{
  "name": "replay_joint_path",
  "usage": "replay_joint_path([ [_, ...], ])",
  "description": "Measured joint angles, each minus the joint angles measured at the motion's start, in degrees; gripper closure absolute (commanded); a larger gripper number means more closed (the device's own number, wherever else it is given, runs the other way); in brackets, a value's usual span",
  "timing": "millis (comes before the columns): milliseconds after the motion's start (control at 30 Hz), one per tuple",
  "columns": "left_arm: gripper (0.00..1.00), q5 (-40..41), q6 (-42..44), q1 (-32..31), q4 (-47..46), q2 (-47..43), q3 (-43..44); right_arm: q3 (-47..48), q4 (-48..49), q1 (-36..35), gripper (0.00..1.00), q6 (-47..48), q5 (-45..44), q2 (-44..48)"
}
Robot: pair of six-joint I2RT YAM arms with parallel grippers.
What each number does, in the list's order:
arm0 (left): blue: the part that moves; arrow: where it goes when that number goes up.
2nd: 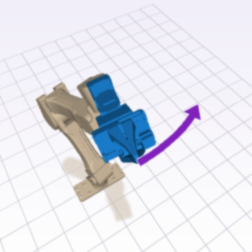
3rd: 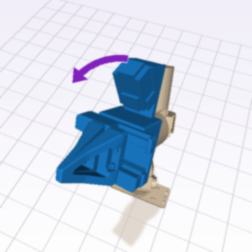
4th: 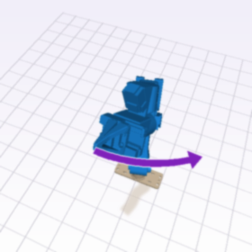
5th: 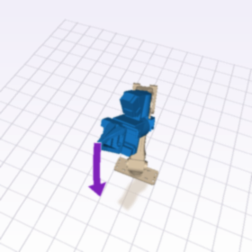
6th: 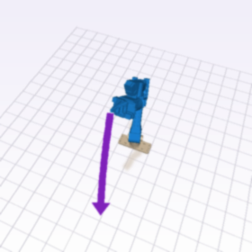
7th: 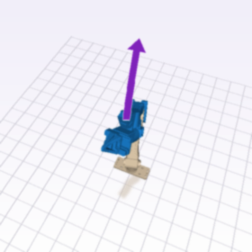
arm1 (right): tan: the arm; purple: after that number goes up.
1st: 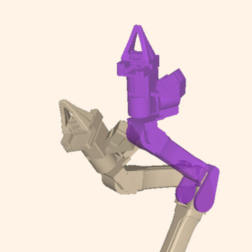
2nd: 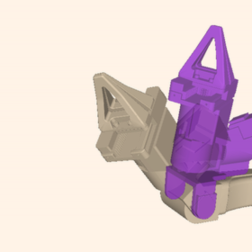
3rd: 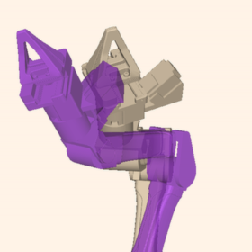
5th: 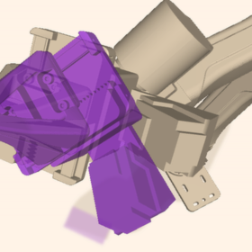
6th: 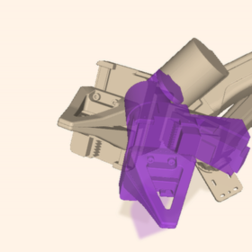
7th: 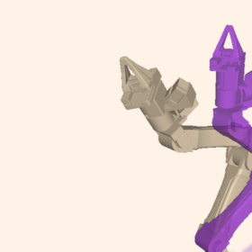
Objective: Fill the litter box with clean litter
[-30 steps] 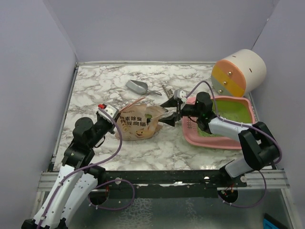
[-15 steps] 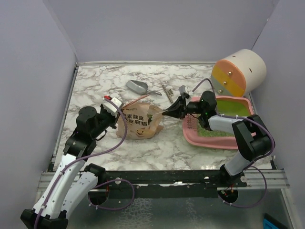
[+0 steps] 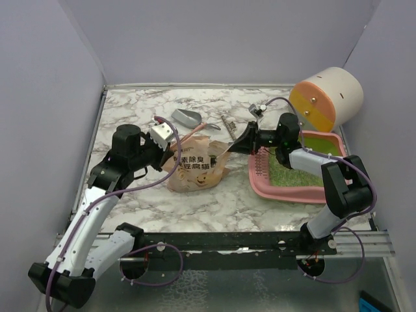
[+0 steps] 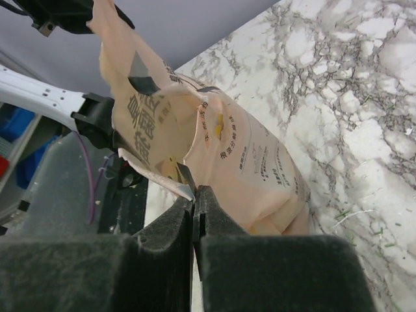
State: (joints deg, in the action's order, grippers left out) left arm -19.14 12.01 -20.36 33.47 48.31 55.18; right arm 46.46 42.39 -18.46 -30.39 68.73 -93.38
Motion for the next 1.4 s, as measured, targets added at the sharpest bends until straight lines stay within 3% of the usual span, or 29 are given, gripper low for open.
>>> replay_joint_path([
  [100, 1.00, -5.1, -0.8, 0.1, 0.9, 2.5, 1.3, 0.0, 0.4, 0.9, 0.99, -3.8, 1.0, 0.0],
  [233, 0.30, -8.5, -2.3, 0.1, -0.9, -1.0, -1.5, -0.2, 1.0, 1.3, 0.99, -6.4, 1.5, 0.0],
  [333, 0.06, -9.4, -5.2, 0.1, -4.1, -8.7, -6.6, -0.2, 1.0, 1.4, 0.99, -7.0, 1.5, 0.0],
  [433, 0.03, -9.6, -8.9, 0.1, -10.3, -19.1, -14.0, -0.2, 1.1, 1.4, 0.99, -7.3, 1.5, -0.1],
  [633, 0.08, -7.6, -15.2, 0.0, -19.1, -31.8, -25.9, -0.2, 1.4, 1.4, 0.99, -7.4, 1.6, -0.2],
  [833, 0.19, -7.0, -18.2, 0.0, -25.1, -26.9, -28.2, -0.2, 2.5, 1.4, 0.99, -8.0, 1.9, -0.2],
  [1000, 0.53, -7.8, -19.8, 0.0, -32.2, -18.3, -28.5, -0.2, 3.9, 1.4, 0.99, -8.9, 2.7, -0.3],
  [1033, 0.65, -8.2, -20.1, 0.0, -33.6, -16.3, -28.5, -0.2, 4.0, 1.4, 0.99, -8.9, 2.8, -0.3],
  [1100, 0.98, -9.2, -20.7, 0.1, -35.3, -13.5, -28.5, -0.2, 4.1, 1.5, 0.99, -9.0, 2.9, -0.3],
  [1300, 1.00, -10.5, -19.6, 1.4, -31.6, -14.9, -28.4, -0.8, 6.1, 3.0, 0.99, -12.2, 3.0, -0.3],
  [1400, 1.00, -12.7, -18.3, 2.3, -26.5, -17.7, -27.3, -3.0, 15.1, 5.2, 0.99, -20.5, 3.3, -2.2],
])
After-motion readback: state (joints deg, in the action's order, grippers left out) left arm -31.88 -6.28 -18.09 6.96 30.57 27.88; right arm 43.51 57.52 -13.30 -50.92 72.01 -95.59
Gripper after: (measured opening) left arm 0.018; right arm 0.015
